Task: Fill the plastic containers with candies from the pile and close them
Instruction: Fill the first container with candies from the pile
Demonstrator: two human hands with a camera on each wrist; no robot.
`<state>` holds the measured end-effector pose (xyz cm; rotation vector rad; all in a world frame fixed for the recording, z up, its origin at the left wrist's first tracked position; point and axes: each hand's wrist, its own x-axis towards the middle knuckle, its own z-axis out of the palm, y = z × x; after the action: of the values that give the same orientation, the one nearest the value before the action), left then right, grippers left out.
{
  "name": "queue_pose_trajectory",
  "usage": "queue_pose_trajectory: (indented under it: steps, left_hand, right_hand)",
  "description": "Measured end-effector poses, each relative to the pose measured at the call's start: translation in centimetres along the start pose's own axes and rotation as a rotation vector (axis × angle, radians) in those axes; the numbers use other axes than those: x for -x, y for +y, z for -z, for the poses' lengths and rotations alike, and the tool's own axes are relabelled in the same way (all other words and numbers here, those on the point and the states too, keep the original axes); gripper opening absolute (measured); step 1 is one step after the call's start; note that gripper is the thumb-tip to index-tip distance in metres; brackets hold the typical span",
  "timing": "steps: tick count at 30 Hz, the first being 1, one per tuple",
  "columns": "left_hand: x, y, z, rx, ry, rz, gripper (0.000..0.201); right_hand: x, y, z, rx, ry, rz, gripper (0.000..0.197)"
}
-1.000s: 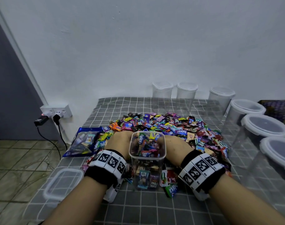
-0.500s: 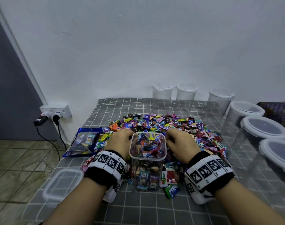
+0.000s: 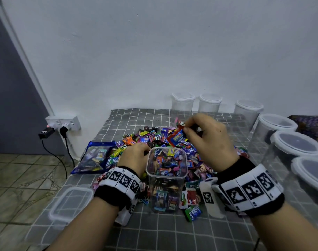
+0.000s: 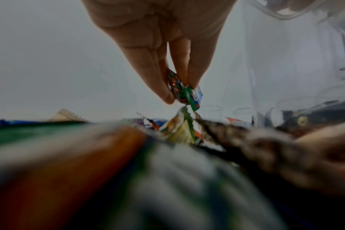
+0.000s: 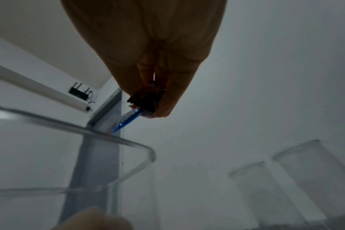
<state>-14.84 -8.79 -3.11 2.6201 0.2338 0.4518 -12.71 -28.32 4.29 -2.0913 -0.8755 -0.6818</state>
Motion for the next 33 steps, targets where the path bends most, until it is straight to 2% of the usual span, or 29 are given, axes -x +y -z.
queue_pose_trajectory:
  steps: [8, 15, 19, 22, 25, 27, 29, 33]
  left_hand:
    - [0.1, -0.2, -0.1, 0.01, 0.021, -0.015, 0.022]
    - [0.1, -0.1, 0.1, 0.035, 0.015, -0.005, 0.019]
    - [0.1, 0.1, 0.0, 0.026, 0.025, -0.001, 0.018]
    - [0.2, 0.2, 0.2, 0.032, 0.031, 0.007, 0.016]
    - [0.5, 0.3, 0.5, 0.057, 0.041, 0.008, 0.015]
    - [0.6, 0.3, 0.8, 0.081, 0.052, -0.006, 0.014]
    - [0.8, 0.1, 1.0, 0.151, 0.082, -0.01, 0.012]
    - [1.6, -0.1, 1.4, 0.314, 0.141, 0.032, 0.003]
  right_hand:
    - [1.4, -2.0, -1.1, -0.047, -0.217, 0.094, 0.009]
    - [2.2, -1.8, -1.6, -0.045, -0.279, 0.096, 0.01]
    - [2.8, -1.7, -1.7, -0.117, -0.285, 0.072, 0.035]
    - [3.4, -1.9, -1.1, -0.207, -0.296, -0.058, 0.051]
    - [4.1, -1.4, -0.3, -0.29, -0.42, -0.251, 0.09]
    - [4.6, -0.9, -0.3, -0.306, -0.537, -0.325, 0.112]
    - [5.3, -0.5, -0.7, -0.368, -0.604, -0.382, 0.117]
    - [5.9, -0.4, -1.2, -0.379, -0.569, -0.424, 0.103]
